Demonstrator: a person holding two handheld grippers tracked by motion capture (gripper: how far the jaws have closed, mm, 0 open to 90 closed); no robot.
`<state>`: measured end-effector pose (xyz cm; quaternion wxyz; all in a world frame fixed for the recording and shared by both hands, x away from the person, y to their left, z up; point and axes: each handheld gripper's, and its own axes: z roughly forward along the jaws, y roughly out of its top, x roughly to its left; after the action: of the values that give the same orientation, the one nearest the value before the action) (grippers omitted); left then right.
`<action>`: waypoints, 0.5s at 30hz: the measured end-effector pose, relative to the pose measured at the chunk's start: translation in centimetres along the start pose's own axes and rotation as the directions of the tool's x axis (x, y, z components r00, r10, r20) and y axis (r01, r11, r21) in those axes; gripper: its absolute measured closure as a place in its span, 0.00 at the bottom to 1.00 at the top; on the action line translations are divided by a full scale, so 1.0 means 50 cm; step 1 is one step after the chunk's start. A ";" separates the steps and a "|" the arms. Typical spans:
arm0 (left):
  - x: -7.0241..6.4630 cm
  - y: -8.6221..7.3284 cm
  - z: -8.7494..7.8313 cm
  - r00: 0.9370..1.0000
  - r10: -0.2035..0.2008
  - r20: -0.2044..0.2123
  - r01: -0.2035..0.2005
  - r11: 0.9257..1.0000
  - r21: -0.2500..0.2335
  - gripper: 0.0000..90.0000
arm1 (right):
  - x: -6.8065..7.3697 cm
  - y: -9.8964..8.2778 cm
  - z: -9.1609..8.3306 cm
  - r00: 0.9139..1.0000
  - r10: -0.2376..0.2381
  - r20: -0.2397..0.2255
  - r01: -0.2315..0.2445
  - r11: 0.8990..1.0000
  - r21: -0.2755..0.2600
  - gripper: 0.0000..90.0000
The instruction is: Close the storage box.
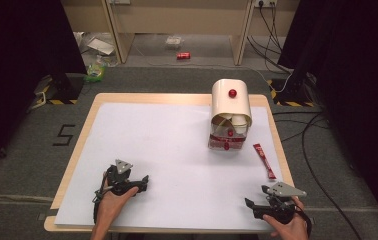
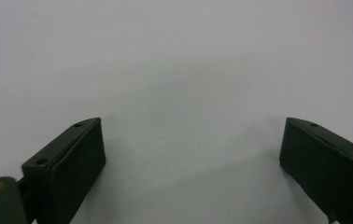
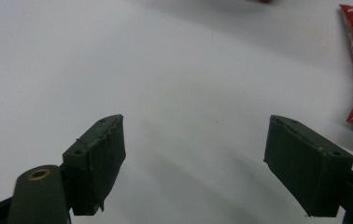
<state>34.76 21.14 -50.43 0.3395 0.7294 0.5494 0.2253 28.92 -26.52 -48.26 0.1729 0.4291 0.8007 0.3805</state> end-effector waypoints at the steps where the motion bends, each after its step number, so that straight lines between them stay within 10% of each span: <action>1: 0.000 0.000 0.000 1.000 0.000 0.000 0.000 1.000 0.000 0.07 | 0.000 0.000 0.000 1.000 0.000 0.000 0.000 1.000 0.000 0.23; 15: 0.000 0.000 0.000 1.000 0.000 0.000 0.000 1.000 0.000 0.07 | 0.002 -0.011 0.009 1.000 -0.010 -0.010 0.011 0.997 0.081 0.23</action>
<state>34.76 21.13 -50.43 0.3395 0.7293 0.5496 0.2254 28.84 -26.42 -48.98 0.1536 0.4299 0.8186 0.3486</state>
